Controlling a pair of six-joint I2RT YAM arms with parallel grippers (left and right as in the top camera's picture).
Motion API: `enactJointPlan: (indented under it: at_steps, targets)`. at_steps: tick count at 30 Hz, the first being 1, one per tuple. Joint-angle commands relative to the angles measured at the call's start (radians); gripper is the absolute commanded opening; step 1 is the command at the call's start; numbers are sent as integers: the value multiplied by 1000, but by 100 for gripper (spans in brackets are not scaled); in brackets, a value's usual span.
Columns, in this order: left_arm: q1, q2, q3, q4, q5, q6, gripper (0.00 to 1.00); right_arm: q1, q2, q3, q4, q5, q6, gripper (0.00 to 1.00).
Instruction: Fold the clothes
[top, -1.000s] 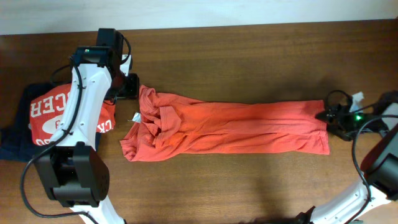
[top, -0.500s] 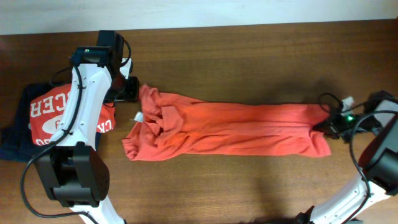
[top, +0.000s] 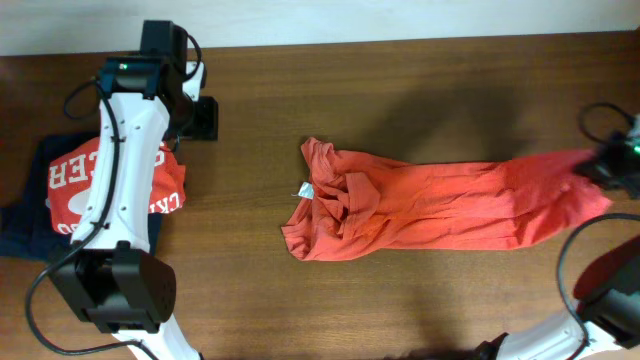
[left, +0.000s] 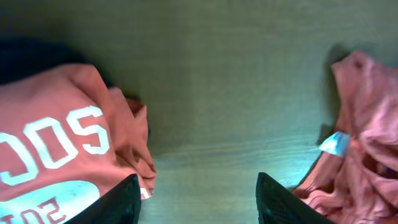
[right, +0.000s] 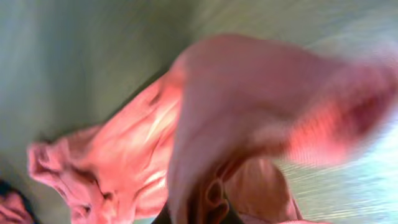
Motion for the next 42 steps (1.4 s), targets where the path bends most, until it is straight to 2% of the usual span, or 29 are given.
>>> enactJointPlan:
  at_steps: [1, 6, 7, 10, 11, 19, 20, 21, 22, 26, 29, 30, 31, 32, 33, 34, 35, 38, 42]
  targets:
    - [3, -29, 116, -17, 0, 16, 60, 214, -34, 11, -18, 71, 4, 4]
    - [3, -29, 209, -42, 0, 16, 60, 494, -34, 11, -10, 158, 44, 4]
    - [3, -29, 226, -48, 0, 16, 60, 600, -34, 11, 1, 164, 57, 4]
    - [3, -29, 244, -51, 0, 16, 60, 766, -29, 11, 25, 214, 96, 4]
    - [3, -29, 245, -52, 0, 16, 60, 860, -19, 11, 47, 262, 136, 4]
    - [3, -29, 245, -62, 0, 39, 60, 1152, 95, 11, 153, 235, 207, 5]
    - [3, -29, 245, -62, 0, 39, 60, 1173, 100, 11, 168, 239, 212, 17]
    - [3, -29, 245, -62, 0, 39, 60, 1197, 100, 11, 179, 261, 225, 63]
    - [3, -29, 245, -64, 0, 39, 60, 1202, 100, 11, 179, 275, 225, 76]
    - [3, -29, 245, -70, 0, 39, 60, 1143, 63, 12, 169, 287, 225, 77]
    - [3, -29, 245, -69, 0, 39, 60, 1040, 23, 12, 143, 279, 225, 80]
    - [3, -29, 245, -69, 0, 39, 60, 1013, 22, 12, 133, 277, 225, 79]
    - [3, -29, 245, -69, 0, 39, 60, 973, 26, 10, 113, 274, 225, 59]
    - [3, -29, 245, -69, 0, 39, 60, 951, 31, 5, 106, 268, 224, 43]
    - [3, -29, 245, -69, 0, 39, 60, 912, 41, -24, 105, 229, 224, 15]
    - [3, -29, 245, -69, 0, 39, 60, 904, 45, -40, 109, 211, 224, 8]
    - [3, -29, 245, -68, 0, 39, 60, 900, 54, -84, 130, 183, 220, 4]
    - [3, -29, 245, -62, 0, 39, 60, 930, 72, -214, 223, 82, 220, 4]
    - [3, -29, 245, -57, 0, 39, 61, 1038, 77, -409, 499, -184, 220, 4]
